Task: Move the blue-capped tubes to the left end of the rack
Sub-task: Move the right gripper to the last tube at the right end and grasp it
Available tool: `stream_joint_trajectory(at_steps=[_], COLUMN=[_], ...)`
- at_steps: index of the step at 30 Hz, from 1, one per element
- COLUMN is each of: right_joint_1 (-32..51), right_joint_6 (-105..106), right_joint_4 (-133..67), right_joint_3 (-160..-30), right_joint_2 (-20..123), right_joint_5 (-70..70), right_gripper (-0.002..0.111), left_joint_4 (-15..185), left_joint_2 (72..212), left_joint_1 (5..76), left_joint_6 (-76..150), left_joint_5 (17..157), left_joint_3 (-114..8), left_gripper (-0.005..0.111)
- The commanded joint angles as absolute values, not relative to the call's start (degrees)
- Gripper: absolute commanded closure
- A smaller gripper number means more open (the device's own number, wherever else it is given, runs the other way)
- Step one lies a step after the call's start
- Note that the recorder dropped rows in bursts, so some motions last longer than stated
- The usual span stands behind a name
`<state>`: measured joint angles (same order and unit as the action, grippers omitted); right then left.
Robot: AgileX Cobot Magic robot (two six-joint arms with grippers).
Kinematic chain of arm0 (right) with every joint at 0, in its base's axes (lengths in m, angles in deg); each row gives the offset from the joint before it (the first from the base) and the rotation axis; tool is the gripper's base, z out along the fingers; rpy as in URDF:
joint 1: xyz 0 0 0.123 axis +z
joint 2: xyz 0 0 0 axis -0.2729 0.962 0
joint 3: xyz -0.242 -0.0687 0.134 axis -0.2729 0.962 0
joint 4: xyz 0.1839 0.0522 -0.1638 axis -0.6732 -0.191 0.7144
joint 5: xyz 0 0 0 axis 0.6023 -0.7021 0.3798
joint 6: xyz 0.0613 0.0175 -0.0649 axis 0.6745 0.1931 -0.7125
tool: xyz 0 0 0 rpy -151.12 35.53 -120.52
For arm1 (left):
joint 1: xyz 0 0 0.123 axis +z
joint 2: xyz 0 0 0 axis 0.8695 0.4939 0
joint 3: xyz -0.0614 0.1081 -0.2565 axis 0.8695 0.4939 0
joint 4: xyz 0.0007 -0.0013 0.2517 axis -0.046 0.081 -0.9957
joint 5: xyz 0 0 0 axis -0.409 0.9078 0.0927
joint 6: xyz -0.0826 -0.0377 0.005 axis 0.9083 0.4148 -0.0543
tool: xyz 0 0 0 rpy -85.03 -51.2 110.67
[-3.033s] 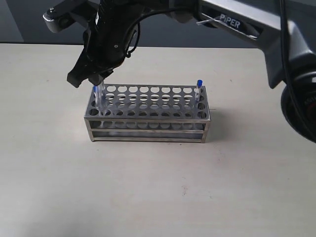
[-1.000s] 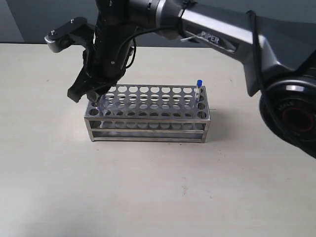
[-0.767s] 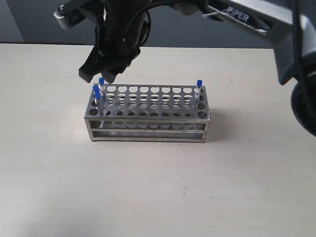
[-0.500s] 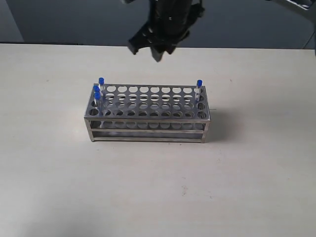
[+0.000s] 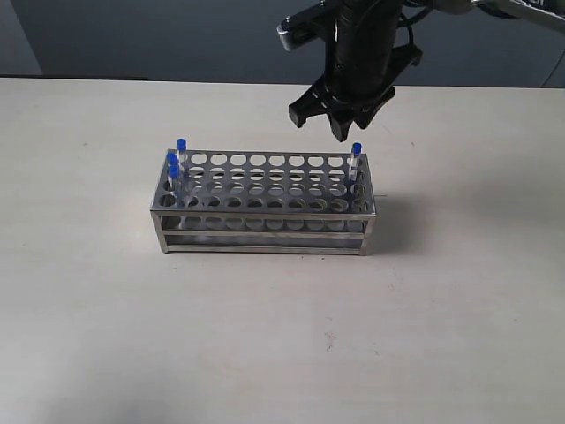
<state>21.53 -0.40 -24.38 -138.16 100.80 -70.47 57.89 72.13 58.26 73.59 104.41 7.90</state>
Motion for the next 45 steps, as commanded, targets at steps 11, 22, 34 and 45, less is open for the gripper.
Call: stream_joint_trajectory(at_steps=[11,22,34,45], right_joint_1=[16.81,16.81,16.81,16.81], right_joint_6=[-1.81,-2.16,-2.96,-3.09], right_joint_4=[-31.95,-31.95,-31.95,-31.95], right_joint_3=[-132.81,-130.98,-130.98,-131.11], right_joint_2=[102.34,102.23,102.23,101.56], right_joint_5=[-70.14,-66.14,-62.79,-64.70], right_gripper=[0.073,0.100,0.069,0.107], left_joint_4=[57.82,57.82,57.93,57.93], left_joint_2=[71.93,71.93,71.93,71.93], left_joint_1=[57.90,57.90,57.90,57.90], left_joint_6=[73.62,73.62,73.62,73.62], left_joint_5=[103.99,103.99,104.09,104.09], left_joint_3=[7.73,7.73,7.73,7.73], left_gripper=[0.106,0.106,0.106,0.106])
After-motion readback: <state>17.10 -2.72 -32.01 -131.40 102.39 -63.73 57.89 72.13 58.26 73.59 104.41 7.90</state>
